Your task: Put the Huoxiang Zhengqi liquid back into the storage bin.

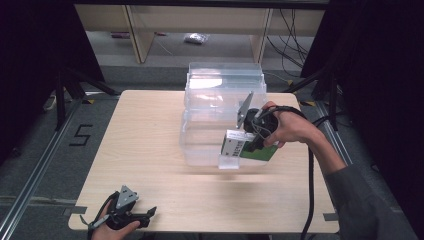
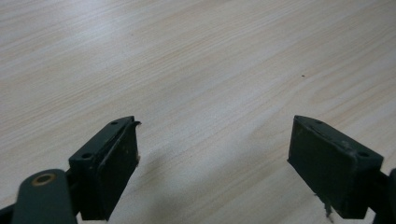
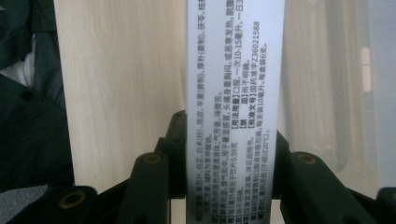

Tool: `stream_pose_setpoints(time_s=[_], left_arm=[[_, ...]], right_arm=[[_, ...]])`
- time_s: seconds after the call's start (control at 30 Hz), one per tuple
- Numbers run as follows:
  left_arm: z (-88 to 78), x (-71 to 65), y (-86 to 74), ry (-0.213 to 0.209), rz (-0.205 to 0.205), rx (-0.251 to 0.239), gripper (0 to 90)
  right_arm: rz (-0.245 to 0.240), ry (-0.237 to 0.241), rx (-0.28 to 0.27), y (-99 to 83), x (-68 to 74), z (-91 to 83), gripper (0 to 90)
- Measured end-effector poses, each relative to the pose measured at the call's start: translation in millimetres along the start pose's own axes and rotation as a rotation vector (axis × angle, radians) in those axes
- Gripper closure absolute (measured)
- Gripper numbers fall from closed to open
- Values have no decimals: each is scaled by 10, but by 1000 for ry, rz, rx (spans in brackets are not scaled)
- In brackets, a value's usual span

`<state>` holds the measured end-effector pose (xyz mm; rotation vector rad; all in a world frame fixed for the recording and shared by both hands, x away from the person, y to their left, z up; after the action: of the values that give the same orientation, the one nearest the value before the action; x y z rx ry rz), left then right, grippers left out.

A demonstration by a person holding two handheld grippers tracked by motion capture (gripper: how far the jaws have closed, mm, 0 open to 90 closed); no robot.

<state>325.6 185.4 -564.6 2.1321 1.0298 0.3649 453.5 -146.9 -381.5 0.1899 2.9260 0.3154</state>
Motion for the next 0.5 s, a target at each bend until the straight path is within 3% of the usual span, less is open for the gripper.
stream_pose_setpoints(time_s=[0.03, 0.13, 0.17, 0.23, 0.37, 0.4, 0.5], left_arm=[[0, 3, 3, 0, 5, 1, 153], [-2, 1, -9, -3, 0, 8, 153], [-1, 3, -5, -1, -4, 3, 154], [-16, 15, -4, 9, 7, 15, 154], [5, 3, 2, 4, -18, -5, 154], [-2, 12, 0, 2, -1, 5, 154], [-4, 10, -14, -2, 6, 15, 153]], right_arm=[[27, -4, 3, -4, -5, -10, 649], [-8, 2, -1, -8, -101, 8, 648], [27, 14, 10, -20, -90, 7, 649], [16, 17, -2, -24, -158, 32, 648], [12, 20, 0, -47, -255, 71, 648], [33, 16, 8, -57, -275, 75, 649], [12, 14, 4, -59, -353, 103, 649]])
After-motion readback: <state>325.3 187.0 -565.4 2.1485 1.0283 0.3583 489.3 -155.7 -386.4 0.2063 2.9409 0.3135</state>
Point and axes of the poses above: each handheld gripper's, and its own axes: z roughly forward along the jaws, y roughly out of its top, x roughly to its left, the point moved 8 cm from there along z, roughly forward along the jaws, and after that the axes turned 7 degrees about -y, right-handed, at the moved point
